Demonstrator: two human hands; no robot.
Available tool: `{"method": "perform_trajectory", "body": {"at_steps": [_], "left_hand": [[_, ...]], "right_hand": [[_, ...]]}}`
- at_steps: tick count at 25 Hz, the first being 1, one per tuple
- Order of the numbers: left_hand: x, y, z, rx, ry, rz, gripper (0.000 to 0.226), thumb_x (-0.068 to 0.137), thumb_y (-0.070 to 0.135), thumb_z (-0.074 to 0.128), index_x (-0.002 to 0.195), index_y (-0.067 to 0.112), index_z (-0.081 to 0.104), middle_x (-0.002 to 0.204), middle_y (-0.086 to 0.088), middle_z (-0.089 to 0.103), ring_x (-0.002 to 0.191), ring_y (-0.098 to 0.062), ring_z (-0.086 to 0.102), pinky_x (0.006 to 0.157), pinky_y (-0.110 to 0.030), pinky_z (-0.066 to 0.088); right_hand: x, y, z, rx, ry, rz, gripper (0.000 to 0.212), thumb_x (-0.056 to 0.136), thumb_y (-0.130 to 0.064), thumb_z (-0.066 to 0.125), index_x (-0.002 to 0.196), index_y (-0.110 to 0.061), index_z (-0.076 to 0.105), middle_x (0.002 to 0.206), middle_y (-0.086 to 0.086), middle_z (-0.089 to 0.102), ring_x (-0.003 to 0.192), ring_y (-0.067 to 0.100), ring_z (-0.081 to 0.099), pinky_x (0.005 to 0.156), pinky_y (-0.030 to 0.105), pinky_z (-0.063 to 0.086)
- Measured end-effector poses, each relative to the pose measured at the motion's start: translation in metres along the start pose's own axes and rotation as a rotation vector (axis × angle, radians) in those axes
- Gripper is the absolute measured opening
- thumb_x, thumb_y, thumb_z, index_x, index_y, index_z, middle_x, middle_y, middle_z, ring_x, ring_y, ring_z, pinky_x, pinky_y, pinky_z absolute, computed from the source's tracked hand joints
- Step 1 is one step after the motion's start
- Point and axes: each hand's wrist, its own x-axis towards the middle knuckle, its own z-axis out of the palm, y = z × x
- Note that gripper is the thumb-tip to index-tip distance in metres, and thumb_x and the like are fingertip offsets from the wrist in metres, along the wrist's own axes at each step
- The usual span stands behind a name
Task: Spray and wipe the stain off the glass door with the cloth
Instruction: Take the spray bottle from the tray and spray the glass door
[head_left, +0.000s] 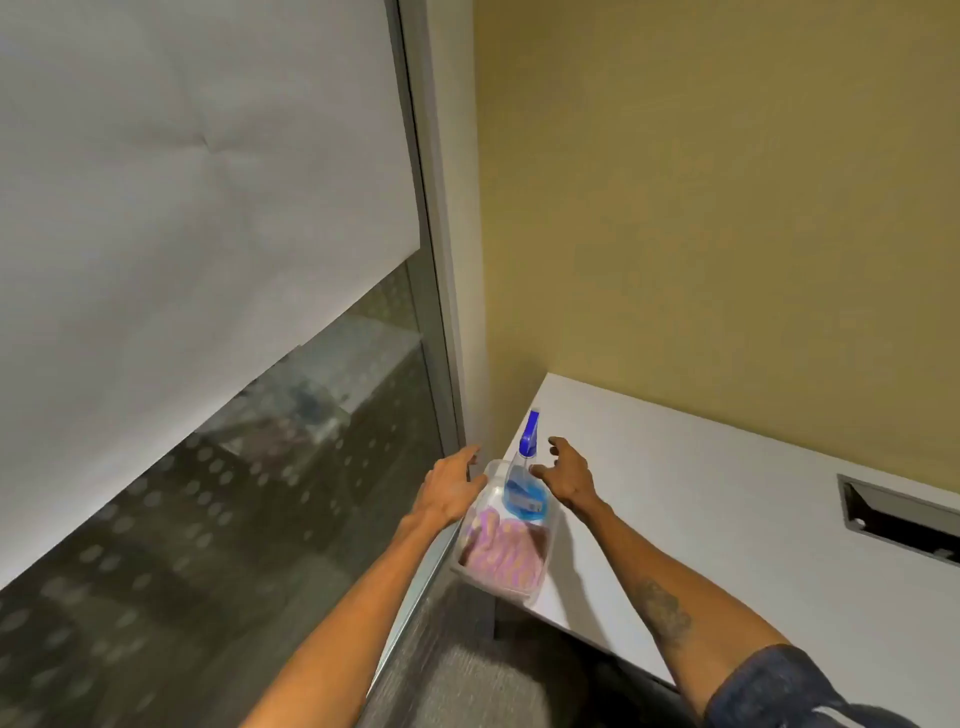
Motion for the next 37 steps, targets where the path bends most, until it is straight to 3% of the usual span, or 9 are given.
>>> {"method": "perform_trajectory", "body": {"at_steps": [10,14,18,22,25,29,33,35,37], "left_hand": [[0.051,-0.027,0.004,0.002,-0.110,-0.088,0.063,0.101,0.027,0.059,0.159,0.017,0.034,0.164,-0.005,0.038,0.150,-0.026,0.038,0.123,-0.047,0.033],[0.037,-0.033,0.003,0.008,-0.095,-0.088,0.070,0.100,0.028,0.061,0.161,0.019,0.029,0.166,-0.005,0.033,0.153,-0.026,0.034,0.124,-0.048,0.030],[0.001,-0.031,0.000,-0.031,-0.054,-0.021,0.084,0.096,0.031,0.068,0.163,0.020,0.020,0.168,-0.005,0.029,0.155,-0.026,0.028,0.126,-0.047,0.027],[-0.062,-0.029,-0.008,-0.204,0.072,0.027,0.114,0.087,0.044,0.076,0.164,0.026,-0.006,0.171,-0.001,0.021,0.157,-0.027,0.024,0.126,-0.053,0.027],[-0.119,-0.044,-0.014,-0.312,0.195,0.076,0.127,0.078,0.051,0.082,0.162,0.036,-0.011,0.171,0.004,0.020,0.157,-0.025,0.023,0.125,-0.053,0.028],[-0.212,-0.077,-0.022,-0.415,0.400,0.125,0.140,0.062,0.062,0.087,0.161,0.044,-0.010,0.169,0.012,0.021,0.156,-0.018,0.024,0.124,-0.048,0.031],[-0.296,-0.107,-0.036,-0.452,0.570,0.066,0.152,0.050,0.074,0.085,0.161,0.038,-0.012,0.167,-0.006,0.026,0.150,-0.028,0.036,0.118,-0.052,0.040],[-0.332,-0.121,-0.045,-0.453,0.636,-0.015,0.143,0.057,0.065,0.088,0.164,0.024,0.002,0.156,-0.014,0.041,0.135,-0.028,0.053,0.110,-0.045,0.050],[-0.372,-0.139,-0.054,-0.428,0.745,-0.030,0.130,0.064,0.057,0.090,0.161,0.015,0.015,0.143,-0.004,0.051,0.116,-0.014,0.061,0.104,-0.033,0.054]], "right_hand": [[0.053,0.008,0.029,0.004,-0.005,0.031,0.040,0.100,-0.025,0.066,0.132,-0.003,0.055,0.134,0.018,0.064,0.122,0.034,0.063,0.109,0.040,0.048],[0.037,0.000,0.023,-0.035,0.017,-0.077,0.036,0.101,-0.026,0.065,0.127,-0.003,0.057,0.129,0.017,0.067,0.116,0.033,0.065,0.103,0.039,0.051],[0.001,-0.031,0.009,-0.049,0.061,-0.265,0.027,0.102,-0.029,0.062,0.117,-0.005,0.062,0.111,0.012,0.067,0.098,0.028,0.062,0.083,0.029,0.045],[-0.067,-0.070,0.001,-0.016,0.146,-0.502,0.029,0.101,-0.038,0.063,0.109,-0.011,0.062,0.103,0.011,0.068,0.089,0.026,0.059,0.077,0.031,0.045],[-0.129,-0.105,0.011,0.047,0.188,-0.670,0.025,0.101,-0.040,0.062,0.104,-0.015,0.059,0.097,0.008,0.066,0.081,0.021,0.057,0.073,0.033,0.049],[-0.226,-0.148,0.052,0.149,0.162,-0.782,0.028,0.103,-0.038,0.059,0.108,-0.010,0.059,0.097,0.007,0.063,0.081,0.019,0.057,0.072,0.027,0.049],[-0.314,-0.179,0.110,0.210,0.062,-0.826,0.031,0.104,-0.040,0.056,0.110,-0.010,0.058,0.102,0.009,0.065,0.086,0.019,0.062,0.076,0.028,0.049],[-0.354,-0.193,0.136,0.252,0.013,-0.851,0.027,0.104,-0.041,0.055,0.108,-0.014,0.057,0.104,0.012,0.068,0.090,0.025,0.066,0.081,0.035,0.054],[-0.396,-0.205,0.157,0.262,-0.049,-0.905,0.024,0.104,-0.044,0.054,0.106,-0.020,0.055,0.103,0.014,0.069,0.092,0.031,0.068,0.084,0.044,0.058]]}}
